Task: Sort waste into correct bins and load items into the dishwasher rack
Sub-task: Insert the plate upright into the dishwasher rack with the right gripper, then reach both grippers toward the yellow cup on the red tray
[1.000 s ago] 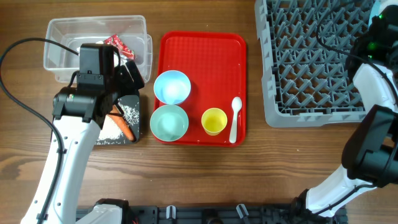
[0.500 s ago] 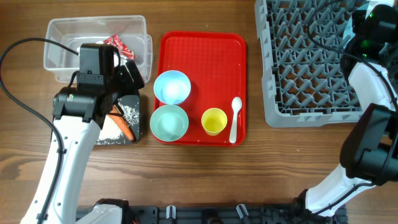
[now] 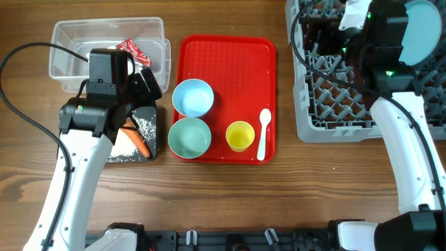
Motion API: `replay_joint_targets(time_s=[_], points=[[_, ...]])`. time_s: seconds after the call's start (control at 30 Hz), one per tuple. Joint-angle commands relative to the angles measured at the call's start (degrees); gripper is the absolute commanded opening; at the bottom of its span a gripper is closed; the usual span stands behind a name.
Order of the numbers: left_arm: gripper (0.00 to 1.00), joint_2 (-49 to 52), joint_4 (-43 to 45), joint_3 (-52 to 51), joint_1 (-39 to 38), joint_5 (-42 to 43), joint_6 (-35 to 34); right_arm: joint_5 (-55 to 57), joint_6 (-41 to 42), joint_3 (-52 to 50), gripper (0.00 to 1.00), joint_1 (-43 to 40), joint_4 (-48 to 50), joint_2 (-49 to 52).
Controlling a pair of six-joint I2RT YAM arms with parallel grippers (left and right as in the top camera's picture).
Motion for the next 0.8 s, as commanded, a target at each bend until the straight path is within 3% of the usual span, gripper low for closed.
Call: replay_joint_targets(time_s=[0.0, 0.13, 0.5, 0.7, 0.77], points=[[1.0, 0.26, 0.13, 0.15, -0.02, -0.94, -0.33, -10.1, 4.7, -0.07, 1.0, 0.07, -2.29, 0.09], [1.0, 0.26, 0.13, 0.15, -0.02, -0.94, -0.33, -9.31, 4.68, -0.07, 1.0, 2.6, -7.78, 0.09], [1.0, 0.26, 0.13, 0.15, -0.02, -0.94, -0.33, 5.62, 6.64, -0.09, 1.0, 16.98, -22.58, 0.2], [1.0, 0.26, 0.13, 0.15, -0.02, -0.94, -0.33, 6.08, 9.31, -2.54, 1.0, 17.94, -29.73, 2.21], [1.0, 0.26, 0.13, 0.15, -0.02, -0.94, -0.33, 6.08, 7.93, -2.69, 0.9, 17.92, -31.06, 3.69]])
